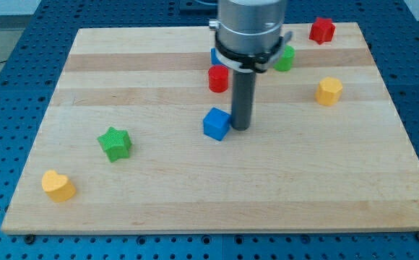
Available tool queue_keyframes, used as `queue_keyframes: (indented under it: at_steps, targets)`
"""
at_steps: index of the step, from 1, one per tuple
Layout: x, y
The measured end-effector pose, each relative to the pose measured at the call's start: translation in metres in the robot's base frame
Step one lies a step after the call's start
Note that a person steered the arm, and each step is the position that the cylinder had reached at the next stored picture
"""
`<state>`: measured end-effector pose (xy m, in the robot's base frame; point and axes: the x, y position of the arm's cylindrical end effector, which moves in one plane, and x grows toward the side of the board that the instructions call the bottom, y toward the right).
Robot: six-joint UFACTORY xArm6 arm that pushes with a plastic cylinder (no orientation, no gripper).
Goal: Move the blue cueb upwards
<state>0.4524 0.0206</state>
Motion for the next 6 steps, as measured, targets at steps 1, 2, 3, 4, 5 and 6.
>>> queue_keyframes:
  at_steps: [1,2,3,4,5,6]
  targets:
    - [0.003,-0.057]
    - [0.006,-0.025]
    - [0.037,-0.035]
    - [0.042,-0.073]
    - [0.011,-0.085]
    - [0.005,-0.085]
